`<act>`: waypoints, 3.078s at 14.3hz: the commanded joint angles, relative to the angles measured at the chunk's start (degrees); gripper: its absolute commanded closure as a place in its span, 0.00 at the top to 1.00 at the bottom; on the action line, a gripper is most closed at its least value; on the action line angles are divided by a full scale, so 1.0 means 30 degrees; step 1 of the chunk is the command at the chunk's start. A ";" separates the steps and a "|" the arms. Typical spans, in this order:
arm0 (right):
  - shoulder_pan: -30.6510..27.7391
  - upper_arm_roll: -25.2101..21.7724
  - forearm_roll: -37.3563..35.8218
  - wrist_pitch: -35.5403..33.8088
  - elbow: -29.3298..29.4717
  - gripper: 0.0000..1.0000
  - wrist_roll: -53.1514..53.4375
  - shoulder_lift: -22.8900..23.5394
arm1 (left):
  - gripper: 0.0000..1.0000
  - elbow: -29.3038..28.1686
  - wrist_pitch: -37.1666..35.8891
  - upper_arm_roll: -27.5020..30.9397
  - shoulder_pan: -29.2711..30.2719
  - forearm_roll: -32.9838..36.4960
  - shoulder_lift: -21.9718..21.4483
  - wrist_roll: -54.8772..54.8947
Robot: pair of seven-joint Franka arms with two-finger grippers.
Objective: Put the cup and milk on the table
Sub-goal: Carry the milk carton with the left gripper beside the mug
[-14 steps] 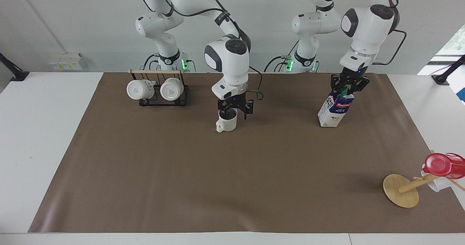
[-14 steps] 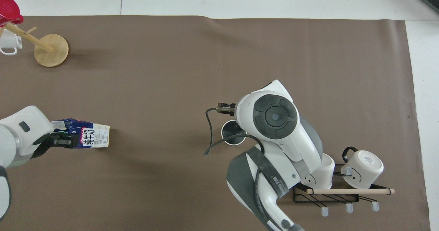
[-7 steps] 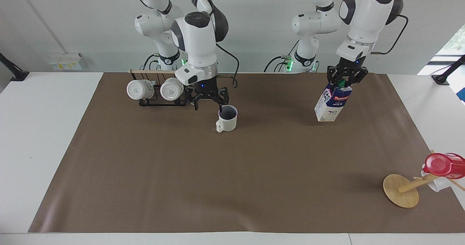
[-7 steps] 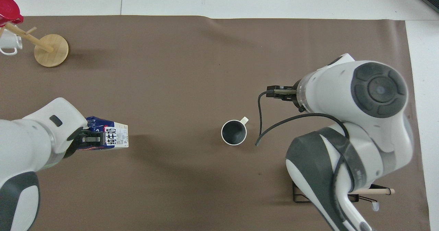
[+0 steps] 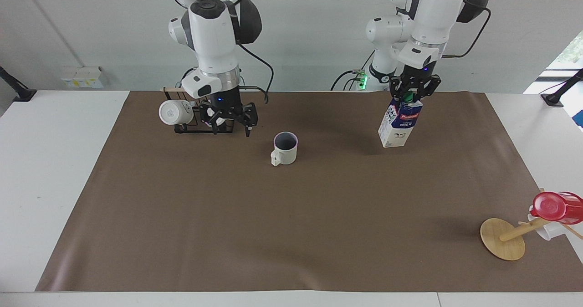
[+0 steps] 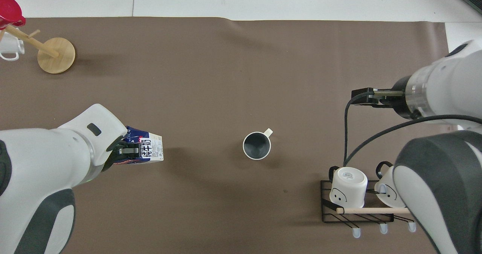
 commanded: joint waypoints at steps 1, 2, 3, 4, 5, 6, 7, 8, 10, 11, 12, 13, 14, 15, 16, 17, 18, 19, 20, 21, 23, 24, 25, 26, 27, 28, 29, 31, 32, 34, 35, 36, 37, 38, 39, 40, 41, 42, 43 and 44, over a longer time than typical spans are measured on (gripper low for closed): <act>-0.1075 0.0138 0.0132 -0.1845 0.1714 1.00 -0.1237 0.0195 | 0.53 0.0722 0.0088 -0.0040 -0.0846 -0.0335 0.0684 -0.1083; -0.1369 0.0138 0.0132 -0.2344 0.2009 1.00 -0.1269 0.0166 | 0.52 0.0780 0.0147 -0.0040 -0.1255 -0.0335 0.0860 -0.1786; -0.1604 0.0109 0.0161 -0.2813 0.2302 1.00 -0.1298 -0.0037 | 0.52 0.0897 0.0263 -0.0040 -0.1578 -0.0335 0.1007 -0.2112; -0.1838 0.0080 0.0162 -0.2991 0.2450 1.00 -0.1385 -0.0330 | 0.52 0.0927 0.0380 -0.0040 -0.1755 -0.0335 0.1124 -0.2405; -0.2101 0.0022 0.0162 -0.3109 0.2481 1.00 -0.1560 -0.0739 | 0.52 0.0957 0.0585 -0.0069 -0.2047 -0.0306 0.1299 -0.2785; -0.2278 -0.0008 0.0191 -0.3255 0.2481 1.00 -0.1765 -0.1091 | 0.52 0.1044 0.0819 -0.0069 -0.2427 -0.0277 0.1562 -0.3195; -0.2425 -0.0124 0.0162 -0.3634 0.2481 1.00 -0.1796 -0.1297 | 0.52 0.1248 0.0937 -0.0069 -0.2605 -0.0160 0.1884 -0.3489; -0.2484 -0.0386 0.0162 -0.3986 0.2626 1.00 -0.1883 -0.1415 | 0.52 0.1569 0.0967 -0.0098 -0.2838 -0.0101 0.2293 -0.3695; -0.2514 -0.1118 0.0162 -0.4719 0.3124 1.00 -0.2932 -0.1446 | 0.52 0.2156 0.1171 -0.0070 -0.3540 -0.0013 0.3113 -0.4716; -0.2485 -0.1440 0.0162 -0.4780 0.3096 1.00 -0.3577 -0.1446 | 0.52 0.2303 0.1376 -0.0069 -0.3979 0.0074 0.3408 -0.5331; -0.2514 -0.1589 0.0191 -0.4954 0.3009 1.00 -0.4425 -0.1388 | 0.52 0.2478 0.1581 -0.0098 -0.4389 0.0800 0.3846 -0.6005; -0.2485 -0.1590 0.0162 -0.5188 0.3008 1.00 -0.5042 -0.1213 | 0.52 0.2683 0.1670 -0.0128 -0.4886 0.1533 0.4198 -0.6794; -0.2427 -0.1561 0.0162 -0.5451 0.2979 1.00 -0.5106 -0.0863 | 0.52 0.2946 0.1729 -0.0128 -0.5355 0.1772 0.4579 -0.7585; -0.2484 -0.1532 0.0336 -0.5715 0.3095 1.00 -0.5107 -0.0454 | 0.52 0.3094 0.1961 -0.0128 -0.5592 0.1890 0.4872 -0.8057; -0.2572 -0.1532 0.0338 -0.5834 0.3125 1.00 -0.5078 -0.0334 | 0.52 0.3095 0.2167 -0.0128 -0.5769 0.2153 0.4991 -0.8381; -0.2602 -0.1590 0.0454 -0.5719 0.3125 1.00 -0.5107 -0.0013 | 0.52 0.3067 0.2285 -0.0128 -0.6031 0.2445 0.5138 -0.8703; -0.2573 -0.1590 0.0745 -0.5196 0.3067 1.00 -0.4991 0.0048 | 0.52 0.3008 0.2518 -0.0128 -0.6527 0.3086 0.5400 -0.9403; -0.2573 -0.1648 0.0777 -0.4436 0.2806 1.00 -0.4990 -0.0126 | 0.52 0.2950 0.2810 -0.0128 -0.7025 0.3818 0.5751 -1.0425; -0.2602 -0.1620 0.0806 -0.4400 0.2571 1.00 -0.4932 -0.0214 | 0.52 0.2891 0.3103 -0.0128 -0.7291 0.4434 0.6015 -1.1015; -0.2602 -0.1591 0.0777 -0.4399 0.2424 1.00 -0.4873 -0.0331 | 0.52 0.2890 0.3280 -0.0157 -0.7439 0.4672 0.6105 -1.1282; -0.2631 -0.1590 0.0777 -0.4428 0.2276 1.00 -0.4989 -0.0420 | 0.52 0.2803 0.3573 -0.0157 -0.7440 0.4733 0.6251 -1.1314; -0.2660 -0.1590 0.0777 -0.4516 0.2189 1.00 -0.5077 -0.0478 | 0.52 0.2716 0.3691 -0.0157 -0.7469 0.4733 0.6281 -1.1343; -0.2661 -0.1590 0.0835 -0.4604 0.2043 1.00 -0.5107 -0.0624 | 0.52 0.2657 0.3779 -0.0128 -0.7499 0.4762 0.6282 -1.1343; -0.2603 -0.1590 0.1039 -0.4663 0.2041 1.00 -0.5078 -0.0654 | 0.52 0.2511 0.3809 -0.0128 -0.7499 0.4792 0.6282 -1.1343; -0.2631 -0.1561 0.1012 -0.5185 0.2244 1.00 -0.5136 -0.0539 | 0.53 0.2423 0.3809 -0.0128 -0.7499 0.4937 0.6253 -1.1343; -0.2747 -0.1561 0.0982 -0.6090 0.2681 1.00 -0.5165 -0.0393 | 0.53 0.2393 0.3780 -0.0128 -0.7499 0.5287 0.6252 -1.1343; -0.2749 -0.1561 0.0924 -0.6679 0.3092 1.00 -0.5166 -0.0275 | 0.53 0.2305 0.3809 -0.0128 -0.7499 0.5464 0.6252 -1.1343; -0.2544 -0.1532 0.1008 -0.6481 0.3125 1.00 -0.5107 -0.0215 | 0.53 0.2217 0.3897 -0.0128 -0.7499 0.5466 0.6252 -1.1343; -0.2543 -0.1532 0.1011 -0.6219 0.3009 1.00 -0.5078 -0.0302 | 0.53 0.2043 0.4013 -0.0128 -0.7499 0.5466 0.6252 -1.1372; -0.2485 -0.1503 0.0982 -0.5895 0.2950 1.00 -0.4990 -0.0332 | 0.56 0.1603 0.4540 -0.0157 -0.7499 0.5466 0.6194 -1.1373; -0.2427 -0.1415 0.0808 -0.5894 0.2950 1.00 -0.4961 -0.0361 | 0.60 0.1572 0.4542 -0.0157 -0.7470 0.5466 0.6165 -1.1373; -0.2368 -0.1385 0.0632 -0.5807 0.2892 1.00 -0.4873 -0.0391 | 0.63 0.1543 0.4600 -0.0157 -0.7470 0.5466 0.6164 -1.1373; -0.2397 -0.1385 0.0602 -0.5429 0.2920 1.00 -0.4902 -0.0333 | 0.67 0.1543 0.4600 -0.0157 -0.7441 0.5466 0.6193 -1.1373; -0.2397 -0.1385 0.0572 -0.5019 0.2920 1.00 -0.4931 -0.0274 | 0.70 0.1543 0.4600 -0.0157 -0.7440 0.5466 0.6194 -1.1373; -0.2397 -0.1356 0.0572 -0.4957 0.2920 1.00 -0.4873 -0.0274 | 0.74 0.1543 0.4600 -0.0157 -0.7440 0.5466 0.6194 -1.1344; -0.2397 -0.1356 0.0717 -0.4985 0.2920 1.00 -0.4873 -0.0274 | 0.76 0.1572 0.4600 -0.0157 -0.7440 0.5466 0.6194 -1.1343; -0.2397 -0.1356 0.0892 -0.4956 0.2920 1.00 -0.4873 -0.0274 | 0.81 0.1572 0.4571 -0.0157 -0.7440 0.5466 0.6194 -1.1343; -0.2397 -0.1356 0.0894 -0.4927 0.2920 1.00 -0.4873 -0.0274 | 0.87 0.1601 0.4513 -0.0157 -0.7498 0.5466 0.6194 -1.1314; -0.2397 -0.1356 0.0952 -0.4869 0.2920 1.00 -0.4873 -0.0274 | 1.00 0.1717 0.4368 -0.0157 -0.7499 0.5466 0.6223 -1.1314; -0.2368 -0.1327 0.0953 -0.4694 0.2891 1.00 -0.4873 -0.0274 | 1.00 0.1864 0.4279 -0.0157 -0.7499 0.5466 0.6223 -1.1285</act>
